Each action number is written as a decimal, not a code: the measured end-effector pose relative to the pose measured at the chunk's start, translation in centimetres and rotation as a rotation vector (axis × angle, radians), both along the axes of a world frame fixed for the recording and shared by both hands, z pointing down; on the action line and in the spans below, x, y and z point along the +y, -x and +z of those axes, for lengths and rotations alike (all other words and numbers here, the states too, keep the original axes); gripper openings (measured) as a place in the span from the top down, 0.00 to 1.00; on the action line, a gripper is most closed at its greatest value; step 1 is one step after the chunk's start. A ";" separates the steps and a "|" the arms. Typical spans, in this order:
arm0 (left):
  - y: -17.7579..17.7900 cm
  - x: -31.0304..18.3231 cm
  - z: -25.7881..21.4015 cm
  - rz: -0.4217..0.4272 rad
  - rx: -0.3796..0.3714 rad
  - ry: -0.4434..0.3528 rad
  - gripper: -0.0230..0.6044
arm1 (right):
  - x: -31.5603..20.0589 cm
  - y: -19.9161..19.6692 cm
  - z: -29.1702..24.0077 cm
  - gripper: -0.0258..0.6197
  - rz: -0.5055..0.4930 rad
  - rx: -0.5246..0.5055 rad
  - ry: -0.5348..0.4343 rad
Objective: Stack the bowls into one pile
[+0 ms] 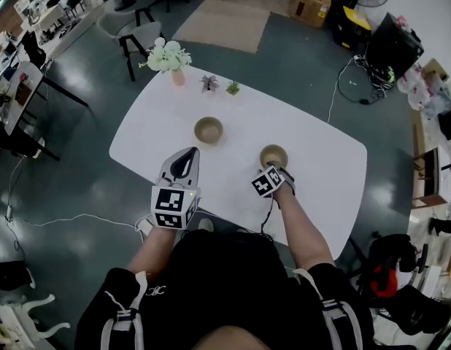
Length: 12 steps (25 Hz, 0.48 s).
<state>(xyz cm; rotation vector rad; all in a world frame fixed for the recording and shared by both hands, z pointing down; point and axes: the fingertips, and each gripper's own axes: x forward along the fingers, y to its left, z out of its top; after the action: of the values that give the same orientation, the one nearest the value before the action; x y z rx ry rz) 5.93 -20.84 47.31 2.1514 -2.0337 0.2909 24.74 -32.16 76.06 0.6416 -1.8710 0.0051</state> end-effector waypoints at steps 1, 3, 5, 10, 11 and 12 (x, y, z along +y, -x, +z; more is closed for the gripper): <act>0.0 0.1 0.0 -0.002 -0.001 0.000 0.94 | -0.1 -0.1 0.2 0.71 -0.008 0.018 -0.005; 0.1 0.1 0.2 -0.004 -0.003 0.000 0.94 | -0.3 -0.3 0.5 0.76 -0.025 0.050 -0.017; 0.0 0.1 0.3 -0.005 -0.004 -0.002 0.94 | -0.4 -0.5 0.6 0.83 -0.042 0.069 -0.030; -0.1 0.3 0.1 -0.008 -0.005 -0.003 0.94 | -0.5 -0.8 0.0 0.89 -0.061 0.086 -0.047; -0.2 0.3 0.0 -0.008 -0.005 -0.004 0.94 | -0.5 -0.9 -0.1 0.90 -0.063 0.086 -0.050; -0.2 0.4 0.0 -0.008 -0.004 -0.005 0.94 | -0.5 -0.9 -0.3 0.90 -0.066 0.085 -0.057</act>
<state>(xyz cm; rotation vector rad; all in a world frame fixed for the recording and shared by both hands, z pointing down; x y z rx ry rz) 6.10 -20.47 47.32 2.1476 -2.0469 0.2897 25.66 -32.64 75.81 0.6103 -1.8142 -0.1174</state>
